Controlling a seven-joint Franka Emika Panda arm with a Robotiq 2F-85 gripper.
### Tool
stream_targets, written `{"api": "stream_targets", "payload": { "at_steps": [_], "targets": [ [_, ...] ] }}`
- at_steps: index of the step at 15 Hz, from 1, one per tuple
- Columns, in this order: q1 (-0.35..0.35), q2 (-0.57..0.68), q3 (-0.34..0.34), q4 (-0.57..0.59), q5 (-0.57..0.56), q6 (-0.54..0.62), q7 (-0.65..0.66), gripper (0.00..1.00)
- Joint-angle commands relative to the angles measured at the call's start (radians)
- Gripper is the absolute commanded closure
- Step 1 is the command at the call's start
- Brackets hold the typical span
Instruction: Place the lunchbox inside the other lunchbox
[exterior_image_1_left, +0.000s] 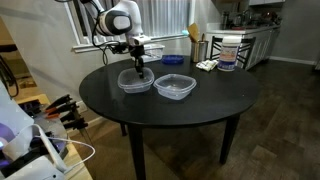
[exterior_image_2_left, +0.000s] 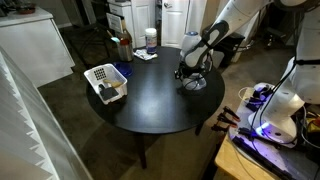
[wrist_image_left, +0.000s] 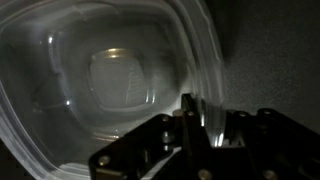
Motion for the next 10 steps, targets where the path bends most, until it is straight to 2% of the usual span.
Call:
{"api": "stream_targets", "payload": {
  "at_steps": [1,6,8,10],
  "targets": [
    [0.069,-0.110,-0.040,-0.063,-0.144,-0.076,0.127,0.99],
    [0.055,-0.190,0.006,-0.062,-0.314,-0.208,0.258,0.99],
    [0.039,-0.218,0.025,-0.060,-0.374,-0.259,0.285,0.99],
    [0.017,-0.245,0.048,-0.062,-0.422,-0.315,0.258,0.99]
  ]
}}
